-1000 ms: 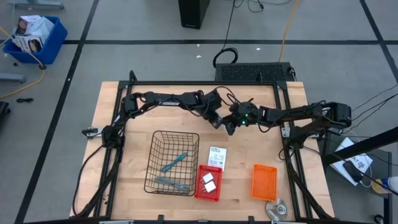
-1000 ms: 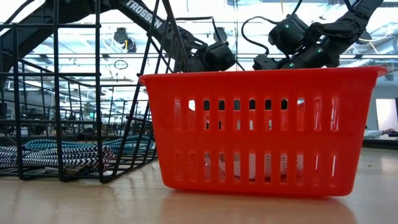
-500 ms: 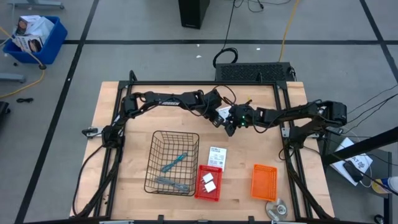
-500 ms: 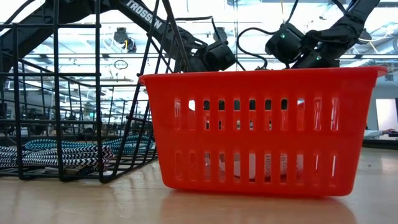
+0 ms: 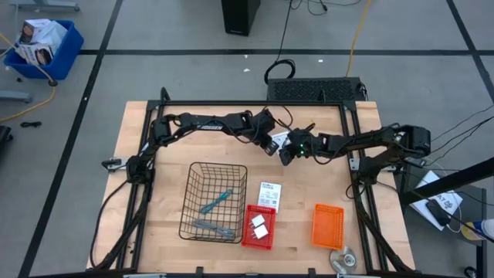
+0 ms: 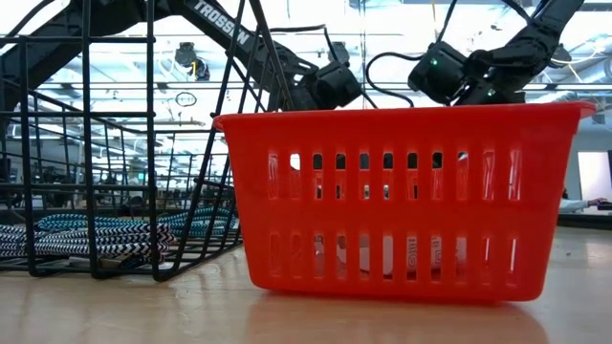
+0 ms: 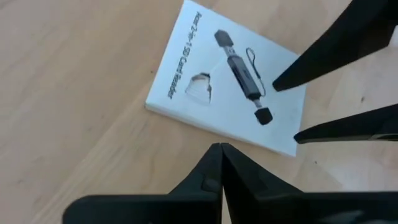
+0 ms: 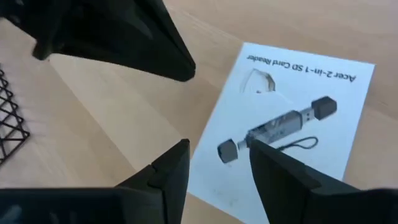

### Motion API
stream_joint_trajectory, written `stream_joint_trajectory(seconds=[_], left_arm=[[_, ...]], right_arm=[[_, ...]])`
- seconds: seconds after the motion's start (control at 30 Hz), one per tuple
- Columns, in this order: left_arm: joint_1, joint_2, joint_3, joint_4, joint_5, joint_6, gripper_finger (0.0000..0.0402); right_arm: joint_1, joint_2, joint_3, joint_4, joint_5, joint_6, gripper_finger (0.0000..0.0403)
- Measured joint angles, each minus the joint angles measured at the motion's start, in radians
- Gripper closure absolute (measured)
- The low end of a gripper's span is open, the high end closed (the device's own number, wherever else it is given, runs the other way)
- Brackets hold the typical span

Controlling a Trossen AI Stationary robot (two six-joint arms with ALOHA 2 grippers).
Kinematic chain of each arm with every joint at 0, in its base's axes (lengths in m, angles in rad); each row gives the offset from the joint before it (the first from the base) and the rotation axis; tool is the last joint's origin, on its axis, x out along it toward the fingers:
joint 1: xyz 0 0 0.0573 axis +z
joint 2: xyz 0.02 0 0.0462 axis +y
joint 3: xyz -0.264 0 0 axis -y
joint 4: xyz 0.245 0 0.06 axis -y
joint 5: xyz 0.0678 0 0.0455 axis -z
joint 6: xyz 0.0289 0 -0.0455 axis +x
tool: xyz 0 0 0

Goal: Pick and place items into bin
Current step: Put the top card reader box into the orange basket

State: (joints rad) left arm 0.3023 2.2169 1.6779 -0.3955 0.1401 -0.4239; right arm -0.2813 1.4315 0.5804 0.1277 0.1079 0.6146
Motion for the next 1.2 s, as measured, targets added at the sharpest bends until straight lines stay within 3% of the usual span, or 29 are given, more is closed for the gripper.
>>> stream_joint_trajectory(seconds=[0.17,0.3,0.43,0.6,0.8,0.97,1.2], left_arm=[[-0.002,0.000,0.000,0.016,-0.029,0.014,0.0383],[-0.003,0.000,0.000,0.031,0.104,0.032,0.0395],[-0.021,0.000,0.000,0.033,0.159,0.065,0.0394],[-0.030,0.000,0.000,0.059,0.068,0.037,0.0380],[-0.026,0.000,0.000,0.113,0.065,0.019,0.0397],[-0.014,0.026,0.001,0.139,0.043,0.010,0.0389],[0.004,0.107,0.001,0.210,0.133,-0.031,0.0395]], right_arm=[[0.000,-0.019,0.000,-0.026,0.011,0.069,0.0251],[-0.002,-0.048,0.002,-0.094,0.022,0.104,0.0273],[0.002,-0.103,0.002,-0.181,0.024,0.114,0.0317],[-0.011,-0.161,0.002,-0.322,0.108,0.138,0.0394],[-0.046,-0.141,0.002,-0.347,0.102,0.173,0.0386],[-0.086,-0.117,0.001,-0.357,0.074,0.162,0.0400],[-0.117,-0.057,0.001,-0.306,-0.032,0.177,0.0397]])
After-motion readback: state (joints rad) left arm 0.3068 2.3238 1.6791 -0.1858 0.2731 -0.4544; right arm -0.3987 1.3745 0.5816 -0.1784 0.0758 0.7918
